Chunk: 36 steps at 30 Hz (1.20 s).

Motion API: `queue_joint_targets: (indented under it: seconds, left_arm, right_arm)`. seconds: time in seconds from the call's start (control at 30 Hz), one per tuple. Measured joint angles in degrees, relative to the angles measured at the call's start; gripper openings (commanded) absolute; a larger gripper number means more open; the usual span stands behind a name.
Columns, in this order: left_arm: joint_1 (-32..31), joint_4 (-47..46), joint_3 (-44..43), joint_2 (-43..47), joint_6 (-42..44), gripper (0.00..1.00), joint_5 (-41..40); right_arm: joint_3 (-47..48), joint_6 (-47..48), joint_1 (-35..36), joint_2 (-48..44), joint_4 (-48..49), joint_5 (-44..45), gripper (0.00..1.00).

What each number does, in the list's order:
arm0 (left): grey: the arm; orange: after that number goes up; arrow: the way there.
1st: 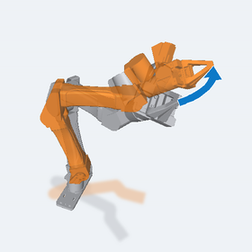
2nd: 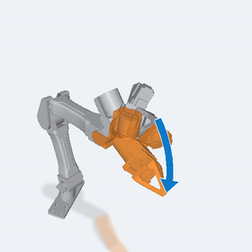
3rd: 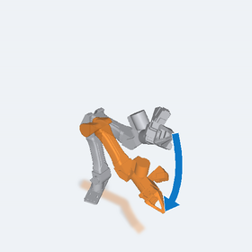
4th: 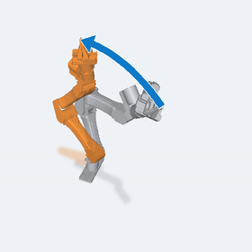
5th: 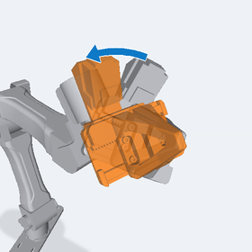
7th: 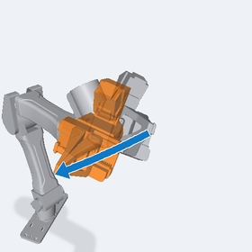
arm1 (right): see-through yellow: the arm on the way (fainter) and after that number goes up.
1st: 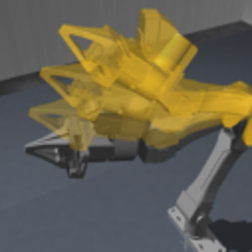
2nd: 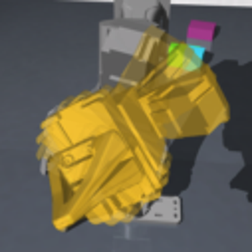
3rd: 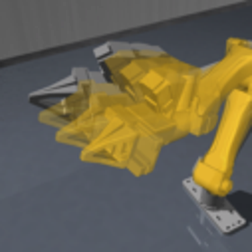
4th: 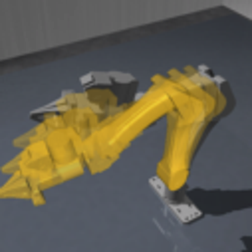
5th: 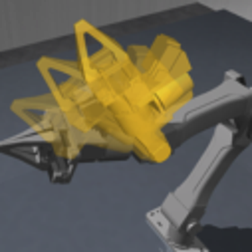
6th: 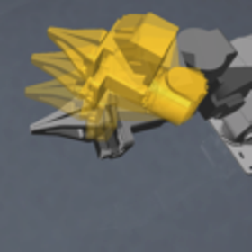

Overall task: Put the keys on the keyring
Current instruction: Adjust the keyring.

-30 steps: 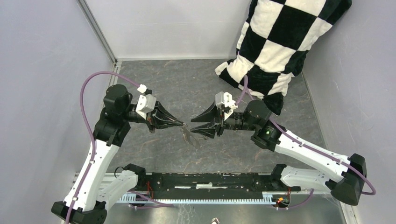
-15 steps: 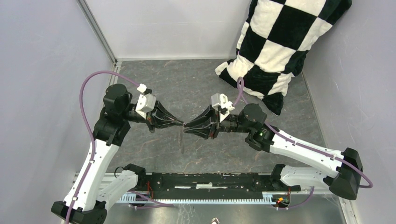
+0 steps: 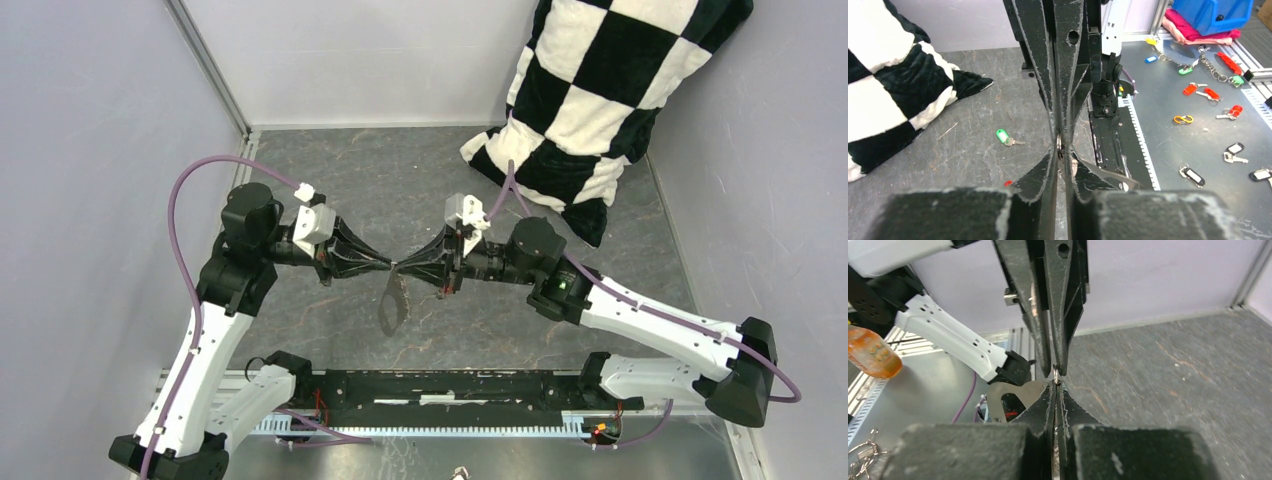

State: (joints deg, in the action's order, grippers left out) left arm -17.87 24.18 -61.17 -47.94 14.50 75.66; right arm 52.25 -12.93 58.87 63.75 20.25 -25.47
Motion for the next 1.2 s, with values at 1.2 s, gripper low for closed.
queue_joint_targets:
  seconds: [1.2]
  left_arm:
    - [0.0, 20.39, -1.66, -3.89, 25.9, 0.3, -7.26]
  right_arm:
    - [41.81, 14.78, 8.55, 19.21, -62.51, 21.05, 0.01]
